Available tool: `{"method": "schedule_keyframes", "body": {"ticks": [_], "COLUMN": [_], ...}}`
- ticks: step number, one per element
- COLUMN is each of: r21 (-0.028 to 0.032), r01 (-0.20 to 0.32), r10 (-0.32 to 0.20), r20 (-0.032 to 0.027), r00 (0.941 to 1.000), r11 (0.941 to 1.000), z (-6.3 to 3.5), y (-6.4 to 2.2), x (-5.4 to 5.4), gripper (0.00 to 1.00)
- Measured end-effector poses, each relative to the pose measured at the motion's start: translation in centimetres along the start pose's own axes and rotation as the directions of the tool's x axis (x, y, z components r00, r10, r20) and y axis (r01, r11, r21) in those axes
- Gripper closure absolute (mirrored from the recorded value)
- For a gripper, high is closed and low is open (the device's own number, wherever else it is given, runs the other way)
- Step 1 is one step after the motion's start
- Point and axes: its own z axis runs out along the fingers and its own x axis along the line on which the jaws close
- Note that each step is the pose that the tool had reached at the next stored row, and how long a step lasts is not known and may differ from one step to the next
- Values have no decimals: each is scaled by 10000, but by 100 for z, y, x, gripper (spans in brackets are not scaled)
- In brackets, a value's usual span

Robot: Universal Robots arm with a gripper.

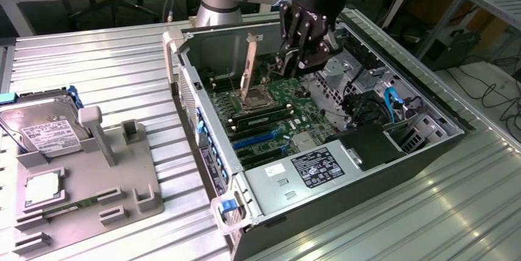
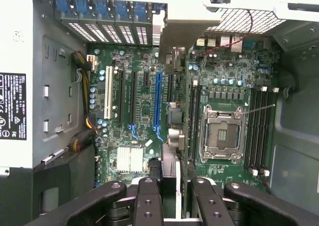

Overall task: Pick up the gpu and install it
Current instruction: 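Insert the gpu into the slot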

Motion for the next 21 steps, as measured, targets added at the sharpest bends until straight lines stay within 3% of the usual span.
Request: {"method": "schedule_keyframes", "body": {"ticks": [21], "r21": [-1], "r01": [9], "r10": [-9], "r20": [0], "r00": [10000], "r11": [10000], "z": [196], "y": [1], "x": [3], "gripper": [72]}}
